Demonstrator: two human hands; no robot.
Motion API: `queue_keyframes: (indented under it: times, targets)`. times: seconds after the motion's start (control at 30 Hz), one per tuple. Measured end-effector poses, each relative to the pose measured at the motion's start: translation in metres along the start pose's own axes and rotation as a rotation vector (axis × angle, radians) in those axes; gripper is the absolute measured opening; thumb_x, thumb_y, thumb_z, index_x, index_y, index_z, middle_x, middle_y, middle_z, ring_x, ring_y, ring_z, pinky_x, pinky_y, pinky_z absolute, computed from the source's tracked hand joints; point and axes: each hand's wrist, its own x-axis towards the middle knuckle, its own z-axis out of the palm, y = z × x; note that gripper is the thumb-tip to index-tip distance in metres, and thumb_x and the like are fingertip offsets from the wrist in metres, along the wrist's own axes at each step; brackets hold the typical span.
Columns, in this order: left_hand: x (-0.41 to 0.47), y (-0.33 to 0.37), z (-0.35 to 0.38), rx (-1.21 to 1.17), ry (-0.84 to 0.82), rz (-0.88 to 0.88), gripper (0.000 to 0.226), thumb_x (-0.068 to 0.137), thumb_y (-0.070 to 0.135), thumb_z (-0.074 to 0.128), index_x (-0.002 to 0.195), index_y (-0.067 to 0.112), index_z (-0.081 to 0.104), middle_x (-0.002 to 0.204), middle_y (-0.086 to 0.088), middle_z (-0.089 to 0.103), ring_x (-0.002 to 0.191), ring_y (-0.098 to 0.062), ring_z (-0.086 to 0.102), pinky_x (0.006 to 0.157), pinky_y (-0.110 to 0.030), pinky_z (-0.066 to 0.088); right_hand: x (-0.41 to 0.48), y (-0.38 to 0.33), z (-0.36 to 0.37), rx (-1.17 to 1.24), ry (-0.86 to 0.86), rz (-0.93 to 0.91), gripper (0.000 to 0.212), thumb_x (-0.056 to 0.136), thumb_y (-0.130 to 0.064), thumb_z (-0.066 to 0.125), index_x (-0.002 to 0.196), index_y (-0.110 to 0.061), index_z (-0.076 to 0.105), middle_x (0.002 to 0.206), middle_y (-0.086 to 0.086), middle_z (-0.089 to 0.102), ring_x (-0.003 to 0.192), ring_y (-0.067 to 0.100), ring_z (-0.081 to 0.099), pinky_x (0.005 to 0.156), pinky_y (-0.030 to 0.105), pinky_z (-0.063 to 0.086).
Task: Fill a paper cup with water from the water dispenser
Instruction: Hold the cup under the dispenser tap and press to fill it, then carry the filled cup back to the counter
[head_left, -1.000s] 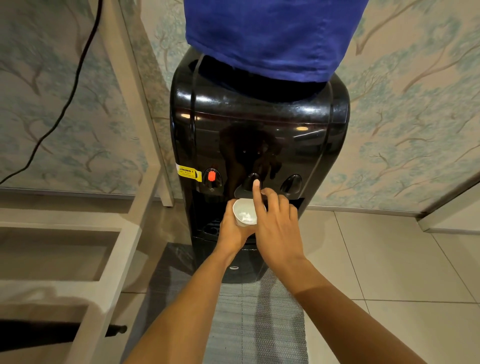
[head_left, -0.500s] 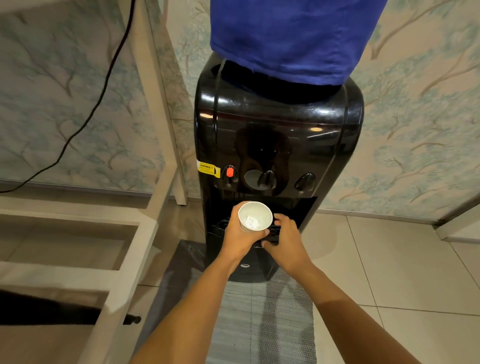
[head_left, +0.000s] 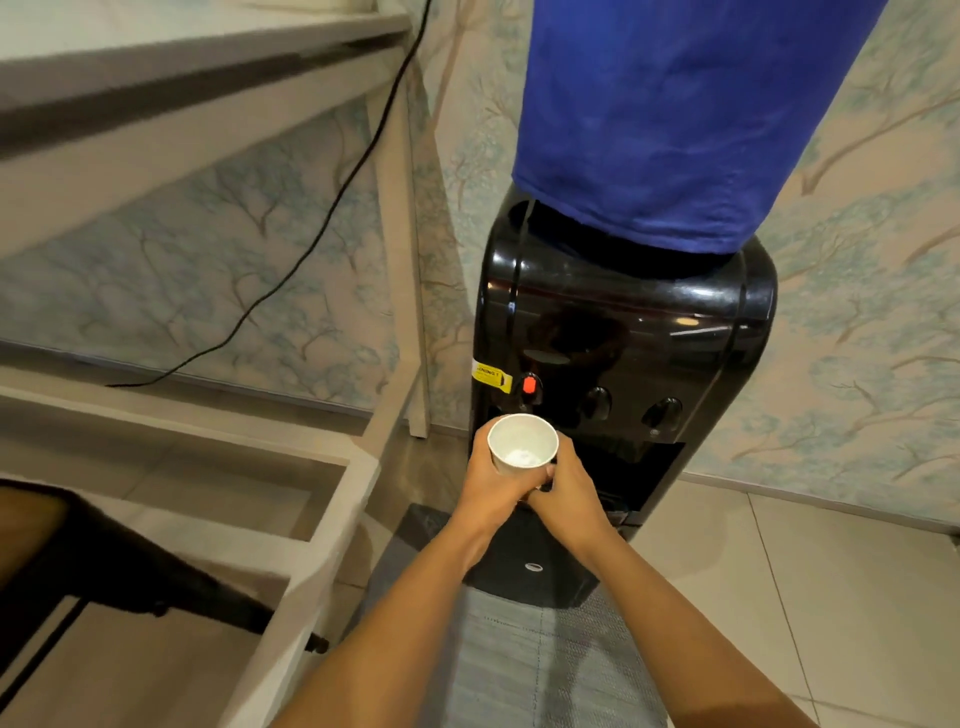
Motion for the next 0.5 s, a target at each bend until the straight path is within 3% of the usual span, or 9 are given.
queue_keyframes:
  times: [0.17, 0.3, 0.5]
  targets:
    - [-0.001, 0.045, -0.024, 0.006, -0.005, 0.019, 0.066, 0.072, 0.007, 0.075, 0.125, 0.027, 0.043, 0.108, 0.012, 0.055, 0.100, -0.006, 0.054, 0.059, -0.007, 0.049, 0.002, -0.048, 0.004, 0.083, -0.051, -0.063, 0.065, 0.080, 0.000, 0.062, 0.137, -0.014, 0.034, 0.131, 0.004, 0.048, 0.111, 0.009, 0.045, 0.087, 0.020, 0.040]
    - [0.000, 0.082, -0.037, -0.004, -0.005, 0.046, 0.065, 0.073, 0.006, 0.074, 0.128, 0.022, 0.043, 0.106, 0.010, 0.057, 0.098, -0.006, 0.055, 0.057, -0.007, 0.048, 0.011, -0.079, 0.005, 0.139, -0.079, -0.068, 0.068, 0.077, 0.003, 0.061, 0.136, -0.017, 0.033, 0.133, 0.008, 0.046, 0.116, 0.017, 0.047, 0.096, 0.033, 0.047]
    - [0.004, 0.127, -0.050, -0.032, 0.027, 0.097, 0.067, 0.072, 0.008, 0.076, 0.129, 0.021, 0.044, 0.111, 0.005, 0.057, 0.104, -0.008, 0.055, 0.061, -0.007, 0.049, 0.019, -0.130, 0.004, 0.220, -0.082, -0.108, 0.078, 0.067, -0.019, 0.070, 0.135, -0.023, 0.031, 0.128, 0.002, 0.049, 0.120, 0.020, 0.049, 0.100, 0.045, 0.048]
